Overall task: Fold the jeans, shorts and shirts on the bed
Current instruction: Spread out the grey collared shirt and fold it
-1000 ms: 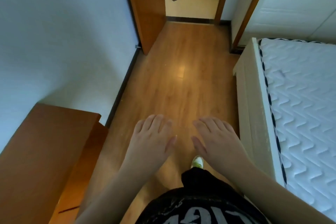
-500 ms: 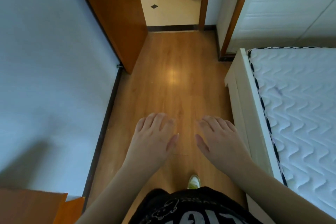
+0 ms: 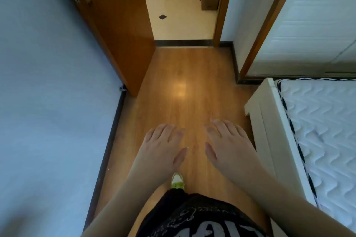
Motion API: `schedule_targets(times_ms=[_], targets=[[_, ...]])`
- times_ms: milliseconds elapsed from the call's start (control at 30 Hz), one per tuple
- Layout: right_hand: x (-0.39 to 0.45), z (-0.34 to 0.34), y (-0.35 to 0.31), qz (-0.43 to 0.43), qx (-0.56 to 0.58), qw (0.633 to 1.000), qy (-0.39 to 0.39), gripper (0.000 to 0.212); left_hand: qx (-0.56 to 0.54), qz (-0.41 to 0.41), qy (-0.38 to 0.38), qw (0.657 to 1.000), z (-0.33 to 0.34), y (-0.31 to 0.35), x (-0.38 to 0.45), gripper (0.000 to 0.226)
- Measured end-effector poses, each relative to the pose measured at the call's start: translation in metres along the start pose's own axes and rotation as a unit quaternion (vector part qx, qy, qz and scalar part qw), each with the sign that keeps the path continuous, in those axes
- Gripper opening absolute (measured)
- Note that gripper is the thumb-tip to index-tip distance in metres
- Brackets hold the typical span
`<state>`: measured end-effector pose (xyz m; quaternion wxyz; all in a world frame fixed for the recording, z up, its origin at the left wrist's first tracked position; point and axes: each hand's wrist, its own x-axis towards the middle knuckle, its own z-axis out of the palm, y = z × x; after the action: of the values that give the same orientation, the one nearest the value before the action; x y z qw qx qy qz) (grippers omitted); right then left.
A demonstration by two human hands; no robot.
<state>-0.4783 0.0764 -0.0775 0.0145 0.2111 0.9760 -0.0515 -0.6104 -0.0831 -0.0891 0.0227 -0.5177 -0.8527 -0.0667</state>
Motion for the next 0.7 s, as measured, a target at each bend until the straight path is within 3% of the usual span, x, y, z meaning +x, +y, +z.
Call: schedule_targets(times_ms=[267,500,700], targets=[[0.111,-0.022,0.012,0.088,-0.012,0.996,0.026,0.04,-0.011,0.048,-0.041,0.998,-0.008,-0.095,0.125,0.045],[0.2,-0.03,0.066,0.117,0.0,0.993,0.027,0.038,-0.015,0.119,-0.05,0.992,0.003,-0.09,0.25,0.045],[0.273,-0.049,0.16,0.14,0.002,0.99,-0.009,0.044,0.002,0.158,-0.052,0.986,0.012,-0.079,0.378,0.048]])
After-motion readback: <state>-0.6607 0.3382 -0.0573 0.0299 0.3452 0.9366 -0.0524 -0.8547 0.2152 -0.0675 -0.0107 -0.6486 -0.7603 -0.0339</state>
